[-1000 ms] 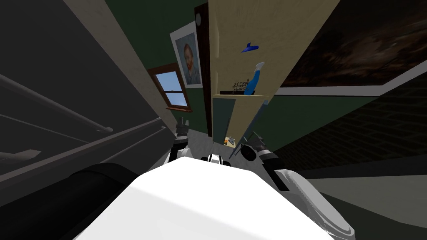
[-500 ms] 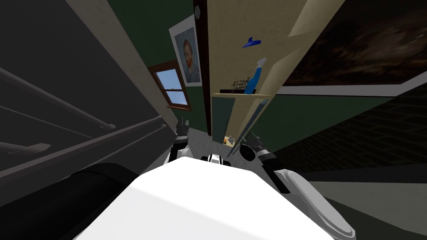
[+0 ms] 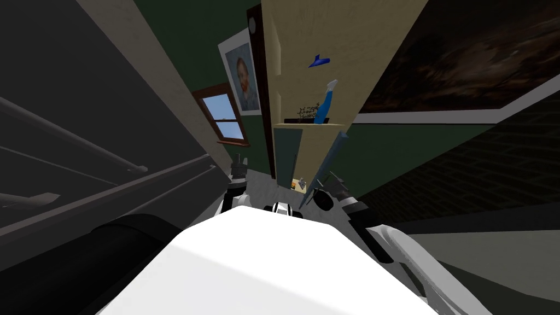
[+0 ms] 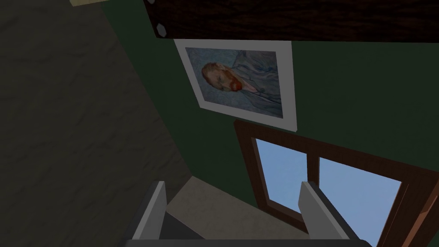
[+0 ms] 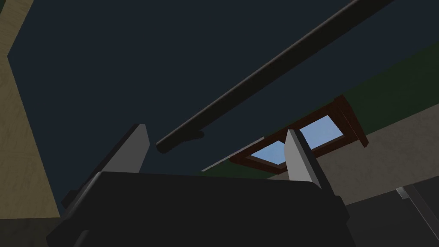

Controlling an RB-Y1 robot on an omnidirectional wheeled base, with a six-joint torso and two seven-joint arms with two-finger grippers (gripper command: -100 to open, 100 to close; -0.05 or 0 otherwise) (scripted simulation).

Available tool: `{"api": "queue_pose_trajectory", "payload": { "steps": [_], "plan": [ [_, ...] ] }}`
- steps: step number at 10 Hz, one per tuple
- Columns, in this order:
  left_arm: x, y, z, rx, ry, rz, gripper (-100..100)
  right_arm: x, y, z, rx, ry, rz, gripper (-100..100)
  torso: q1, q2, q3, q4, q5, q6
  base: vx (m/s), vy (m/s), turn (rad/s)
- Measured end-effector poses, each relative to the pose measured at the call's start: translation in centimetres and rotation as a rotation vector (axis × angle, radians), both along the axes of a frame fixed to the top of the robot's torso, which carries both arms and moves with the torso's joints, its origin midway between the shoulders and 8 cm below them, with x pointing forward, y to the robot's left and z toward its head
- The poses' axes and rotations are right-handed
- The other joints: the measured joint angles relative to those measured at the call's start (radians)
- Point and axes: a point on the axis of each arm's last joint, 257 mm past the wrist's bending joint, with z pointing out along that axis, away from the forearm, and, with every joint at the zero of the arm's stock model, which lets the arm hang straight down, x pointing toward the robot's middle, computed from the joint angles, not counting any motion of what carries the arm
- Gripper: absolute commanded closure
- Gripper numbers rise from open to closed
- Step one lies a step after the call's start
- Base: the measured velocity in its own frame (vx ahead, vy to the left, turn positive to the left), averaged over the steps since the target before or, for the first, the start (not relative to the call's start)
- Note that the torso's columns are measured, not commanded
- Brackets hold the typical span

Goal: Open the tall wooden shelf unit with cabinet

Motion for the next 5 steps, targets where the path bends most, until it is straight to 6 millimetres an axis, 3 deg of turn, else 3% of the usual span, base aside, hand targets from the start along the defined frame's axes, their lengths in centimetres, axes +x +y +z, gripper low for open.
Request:
{"api": "queue_pose_trajectory", "payload": {
  "steps": [5],
  "plan": [
    [0.0, 0.0, 0.0, 0.000, 0.000, 0.000, 0, -1.5, 0.2, 2.8, 0.000, 0.007, 0.028, -100, 0.004, 0.002, 0.001, 0.002, 0.003, -0.003, 0.042, 0.020, -0.062]
  ]
}}
